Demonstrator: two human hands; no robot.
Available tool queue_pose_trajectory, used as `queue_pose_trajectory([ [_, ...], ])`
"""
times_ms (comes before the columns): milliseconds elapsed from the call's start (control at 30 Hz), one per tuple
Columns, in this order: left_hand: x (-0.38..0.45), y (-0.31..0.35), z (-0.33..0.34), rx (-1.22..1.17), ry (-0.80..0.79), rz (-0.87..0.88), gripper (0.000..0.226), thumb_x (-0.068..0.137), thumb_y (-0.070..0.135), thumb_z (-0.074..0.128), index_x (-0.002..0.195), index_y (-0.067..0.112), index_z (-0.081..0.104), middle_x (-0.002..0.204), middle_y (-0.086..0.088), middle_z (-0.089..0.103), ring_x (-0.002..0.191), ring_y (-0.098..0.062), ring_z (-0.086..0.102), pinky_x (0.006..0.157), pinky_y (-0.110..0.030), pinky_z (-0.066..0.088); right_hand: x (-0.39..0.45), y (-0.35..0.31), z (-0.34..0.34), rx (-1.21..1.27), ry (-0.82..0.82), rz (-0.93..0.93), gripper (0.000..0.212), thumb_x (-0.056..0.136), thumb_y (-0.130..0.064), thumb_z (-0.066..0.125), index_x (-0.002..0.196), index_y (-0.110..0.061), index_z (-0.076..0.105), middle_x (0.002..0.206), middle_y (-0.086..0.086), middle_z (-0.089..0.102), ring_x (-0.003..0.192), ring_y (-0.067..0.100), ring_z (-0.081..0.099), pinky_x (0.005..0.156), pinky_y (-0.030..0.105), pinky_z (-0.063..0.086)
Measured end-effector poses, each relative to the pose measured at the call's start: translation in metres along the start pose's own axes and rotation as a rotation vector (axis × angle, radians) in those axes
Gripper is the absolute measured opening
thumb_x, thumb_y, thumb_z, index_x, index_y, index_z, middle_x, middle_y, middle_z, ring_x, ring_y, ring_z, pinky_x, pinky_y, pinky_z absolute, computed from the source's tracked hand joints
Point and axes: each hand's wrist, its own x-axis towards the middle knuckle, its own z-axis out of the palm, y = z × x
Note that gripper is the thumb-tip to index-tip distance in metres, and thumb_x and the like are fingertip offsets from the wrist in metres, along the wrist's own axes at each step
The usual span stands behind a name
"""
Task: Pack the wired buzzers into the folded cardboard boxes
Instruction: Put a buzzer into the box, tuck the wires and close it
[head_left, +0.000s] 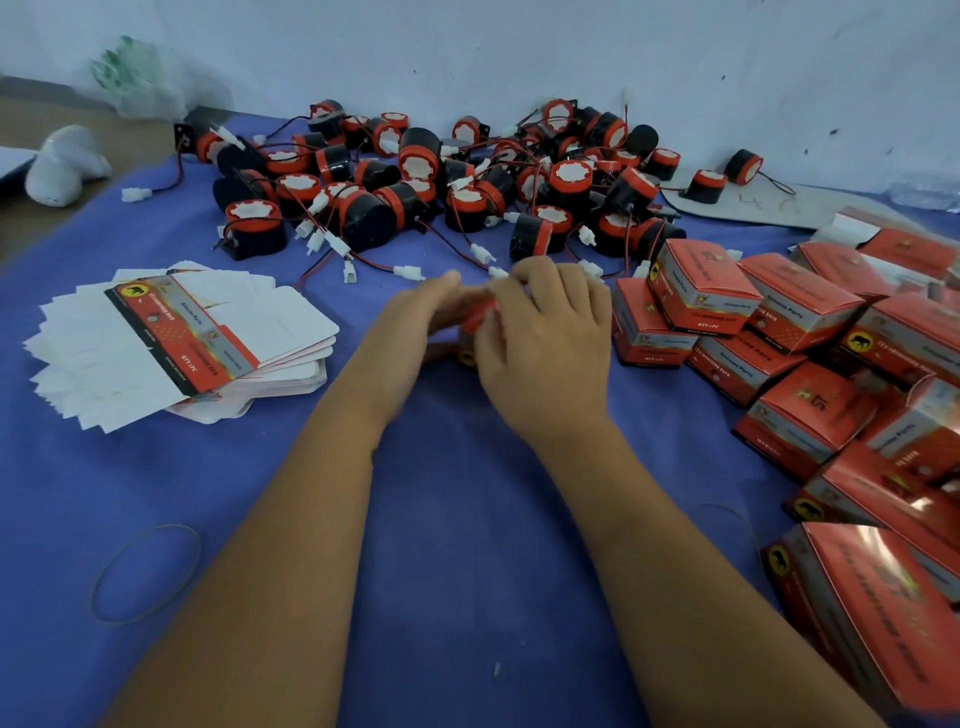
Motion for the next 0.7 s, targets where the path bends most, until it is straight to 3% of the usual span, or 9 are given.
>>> queue_pose_trajectory([
  [67,-0.001,0.003,0.005,-0.26,-0.046,-0.044,0.045,0.104,0.045,0.03,0.143,0.03,0.048,0.138,0.004,0.059,0.119,-0.007,0.06,0.086,-0.024,0.055,0.002,-0.017,-0.005,0.031,0.128,-0.019,0.027,0.085,-0.014,0.054,0.105,-0.006,0.07,0.101,0.012,0.065,0.088,0.029,0.056,0.083,0.038,0.037],
  [167,-0.002,0.005,0.009,-0.528,0.066,-0.139,0.052,0.107,0.04,0.025,0.151,0.015,0.033,0.148,-0.006,0.046,0.114,-0.003,0.057,0.07,-0.011,0.053,-0.001,-0.044,-0.008,0.065,0.155,-0.024,0.034,0.085,-0.01,0.055,0.118,-0.007,0.066,0.114,0.012,0.064,0.101,0.027,0.049,0.089,0.042,0.038],
  [233,0.0,0.006,0.01,-0.705,0.185,-0.134,0.051,0.108,0.038,0.021,0.15,0.013,0.033,0.138,0.009,0.047,0.11,0.01,0.051,0.065,-0.007,0.05,-0.003,-0.055,-0.009,-0.172,-0.026,-0.041,0.045,0.085,-0.013,0.048,0.128,-0.012,0.059,0.125,0.008,0.06,0.112,0.025,0.047,0.096,0.041,0.038],
  [300,0.0,0.011,0.008,-0.802,0.095,-0.088,0.052,0.105,0.049,0.022,0.149,0.026,0.036,0.143,0.003,0.048,0.129,-0.007,0.05,0.087,-0.026,0.052,0.002,-0.054,-0.015,-0.401,-0.322,-0.02,0.058,0.079,-0.02,0.053,0.137,-0.017,0.047,0.132,0.003,0.053,0.117,0.023,0.049,0.098,0.041,0.039],
  [367,0.003,0.012,0.007,-0.806,0.136,-0.067,0.05,0.103,0.052,0.026,0.146,0.032,0.04,0.144,-0.008,0.051,0.132,-0.025,0.05,0.095,-0.041,0.049,0.008,-0.04,-0.016,-0.373,-0.588,0.071,0.064,0.074,-0.021,0.065,0.134,-0.018,0.041,0.126,0.004,0.051,0.116,0.026,0.045,0.092,0.044,0.036],
  [500,0.0,0.005,0.002,0.091,0.527,0.312,0.021,0.098,0.029,0.044,0.115,0.032,0.058,0.108,0.008,0.067,0.098,-0.001,0.062,0.079,-0.016,0.049,0.016,-0.001,-0.022,-0.388,-0.727,0.224,0.036,0.078,-0.016,0.062,0.112,-0.024,0.053,0.105,0.0,0.053,0.117,0.025,0.039,0.077,0.038,0.025],
  [567,-0.004,0.001,-0.008,0.527,0.595,0.415,0.021,0.094,0.027,0.047,0.107,0.028,0.064,0.106,0.011,0.065,0.101,-0.004,0.056,0.081,-0.021,0.049,0.017,0.023,-0.026,-0.468,-0.744,0.305,0.03,0.08,-0.015,0.059,0.109,-0.023,0.057,0.107,0.002,0.059,0.118,0.025,0.041,0.083,0.039,0.03],
  [633,-0.001,-0.003,-0.02,0.947,0.678,0.324,0.025,0.091,0.025,0.051,0.108,0.018,0.068,0.125,-0.003,0.058,0.129,-0.026,0.044,0.104,-0.045,0.04,0.013,0.044,-0.03,-0.542,-0.726,0.398,0.028,0.081,-0.015,0.058,0.108,-0.022,0.059,0.107,0.004,0.061,0.119,0.028,0.039,0.09,0.041,0.031],
  [700,-0.001,0.002,-0.028,1.188,0.722,-0.035,0.035,0.09,0.028,0.052,0.123,0.021,0.062,0.153,-0.014,0.033,0.148,-0.041,0.01,0.115,-0.062,0.009,0.008,0.058,-0.031,-0.592,-0.656,0.462,0.026,0.08,-0.015,0.058,0.105,-0.022,0.061,0.103,0.005,0.06,0.117,0.031,0.038,0.096,0.043,0.029],
])
